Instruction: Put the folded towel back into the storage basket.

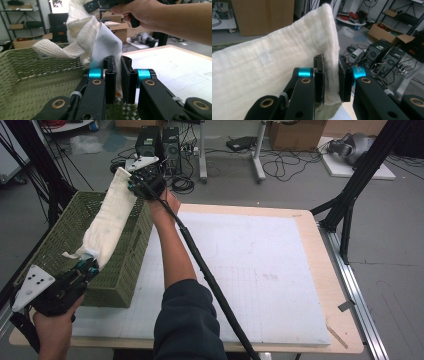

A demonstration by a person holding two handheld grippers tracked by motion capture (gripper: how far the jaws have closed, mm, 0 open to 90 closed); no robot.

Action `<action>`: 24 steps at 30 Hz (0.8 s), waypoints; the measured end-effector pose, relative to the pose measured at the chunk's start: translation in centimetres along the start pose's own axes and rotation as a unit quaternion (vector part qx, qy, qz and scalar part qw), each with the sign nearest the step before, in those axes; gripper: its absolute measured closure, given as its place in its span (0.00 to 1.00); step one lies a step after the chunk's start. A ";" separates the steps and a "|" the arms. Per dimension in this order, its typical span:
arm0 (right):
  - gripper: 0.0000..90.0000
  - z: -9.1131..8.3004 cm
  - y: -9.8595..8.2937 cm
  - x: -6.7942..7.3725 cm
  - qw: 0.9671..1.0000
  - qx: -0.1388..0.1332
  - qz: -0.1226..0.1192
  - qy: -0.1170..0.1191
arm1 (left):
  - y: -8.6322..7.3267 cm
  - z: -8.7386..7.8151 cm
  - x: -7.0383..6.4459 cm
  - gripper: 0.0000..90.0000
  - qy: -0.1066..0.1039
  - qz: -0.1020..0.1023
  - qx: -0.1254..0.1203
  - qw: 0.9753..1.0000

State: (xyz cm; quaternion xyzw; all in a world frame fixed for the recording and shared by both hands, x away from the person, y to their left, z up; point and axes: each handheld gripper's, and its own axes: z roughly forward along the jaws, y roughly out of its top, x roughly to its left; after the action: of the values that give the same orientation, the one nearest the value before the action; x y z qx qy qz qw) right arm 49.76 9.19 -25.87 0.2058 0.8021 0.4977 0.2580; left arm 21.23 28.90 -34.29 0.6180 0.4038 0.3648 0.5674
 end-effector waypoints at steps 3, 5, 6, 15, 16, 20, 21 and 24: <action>0.88 0.9 0.1 0.5 1.000 0.000 0.002 0.004 | -0.2 -0.1 0.5 0.92 0.006 -0.010 0.006 1.000; 0.88 1.5 0.2 0.8 1.000 -0.003 0.007 0.003 | -0.3 -0.1 0.6 0.92 0.011 -0.009 0.010 1.000; 0.88 1.9 0.2 1.0 1.000 -0.005 0.007 0.006 | -0.4 -0.1 0.7 0.92 0.011 -0.008 0.012 1.000; 0.88 4.0 1.1 2.6 1.000 -0.001 0.007 0.012 | -0.9 -0.6 1.8 0.92 0.031 -0.032 0.022 0.999; 0.88 4.2 1.1 2.7 1.000 0.000 0.006 0.013 | -0.9 -0.7 1.9 0.92 0.033 -0.035 0.022 0.999; 0.86 5.0 1.4 3.3 1.000 0.002 0.008 0.012 | -1.0 -0.7 2.2 0.84 0.045 -0.056 0.026 0.997; 0.84 5.2 1.4 3.4 1.000 0.003 0.012 0.016 | -1.1 -0.7 2.2 0.74 0.059 -0.063 0.026 0.996; 0.67 5.7 1.5 3.7 1.000 0.010 0.021 0.017 | -1.3 -0.6 2.3 0.54 0.079 -0.075 0.021 0.994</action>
State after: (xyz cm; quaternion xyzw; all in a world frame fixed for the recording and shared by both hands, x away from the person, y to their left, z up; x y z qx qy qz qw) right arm 50.53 15.91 -27.42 0.2169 0.8068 0.4984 0.2316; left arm 21.47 31.25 -35.59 0.5668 0.5002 0.3605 0.5465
